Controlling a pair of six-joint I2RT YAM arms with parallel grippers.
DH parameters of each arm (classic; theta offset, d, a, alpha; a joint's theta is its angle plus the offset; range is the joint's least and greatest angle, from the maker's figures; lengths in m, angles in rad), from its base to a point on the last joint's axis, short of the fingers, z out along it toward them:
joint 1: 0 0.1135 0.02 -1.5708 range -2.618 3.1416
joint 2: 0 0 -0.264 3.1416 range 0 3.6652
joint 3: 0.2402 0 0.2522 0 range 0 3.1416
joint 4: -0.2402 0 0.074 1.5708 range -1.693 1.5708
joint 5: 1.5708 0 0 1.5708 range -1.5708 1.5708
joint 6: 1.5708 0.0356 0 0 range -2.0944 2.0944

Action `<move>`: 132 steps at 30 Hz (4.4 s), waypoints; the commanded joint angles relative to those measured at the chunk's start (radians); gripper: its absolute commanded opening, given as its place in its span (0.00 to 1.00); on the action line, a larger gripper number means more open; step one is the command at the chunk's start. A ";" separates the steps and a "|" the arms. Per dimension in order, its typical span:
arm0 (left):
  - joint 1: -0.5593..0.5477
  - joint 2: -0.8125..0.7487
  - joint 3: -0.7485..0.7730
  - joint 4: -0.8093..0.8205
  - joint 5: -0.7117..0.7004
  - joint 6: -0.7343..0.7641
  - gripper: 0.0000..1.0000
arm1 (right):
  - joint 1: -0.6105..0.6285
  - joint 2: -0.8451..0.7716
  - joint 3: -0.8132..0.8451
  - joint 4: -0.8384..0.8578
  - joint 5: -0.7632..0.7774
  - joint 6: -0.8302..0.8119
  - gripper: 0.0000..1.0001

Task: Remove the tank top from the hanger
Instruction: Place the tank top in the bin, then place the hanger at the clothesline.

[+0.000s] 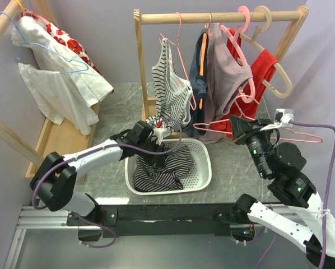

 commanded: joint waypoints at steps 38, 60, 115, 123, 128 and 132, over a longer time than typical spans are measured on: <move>-0.079 -0.425 0.108 0.419 0.087 -0.083 0.80 | -0.014 0.163 0.013 0.122 -0.588 0.446 0.00; -0.126 -0.494 0.099 0.374 -0.078 -0.032 0.79 | -0.155 0.130 -0.084 0.097 -0.574 0.468 0.00; -0.218 -0.419 0.337 0.012 -0.131 0.124 0.01 | -0.201 0.052 -0.003 -0.041 -0.633 0.204 0.65; -0.218 -0.560 0.368 -0.088 -0.241 0.120 0.01 | -0.201 -0.123 -0.007 -0.072 -0.279 0.121 0.69; -0.218 -0.700 0.329 -0.080 -0.465 0.077 0.01 | -0.201 -0.189 -0.029 -0.052 -0.107 0.089 0.70; -0.218 -0.790 0.277 -0.043 -0.658 0.078 0.01 | -0.201 -0.171 -0.030 -0.046 -0.114 0.095 0.70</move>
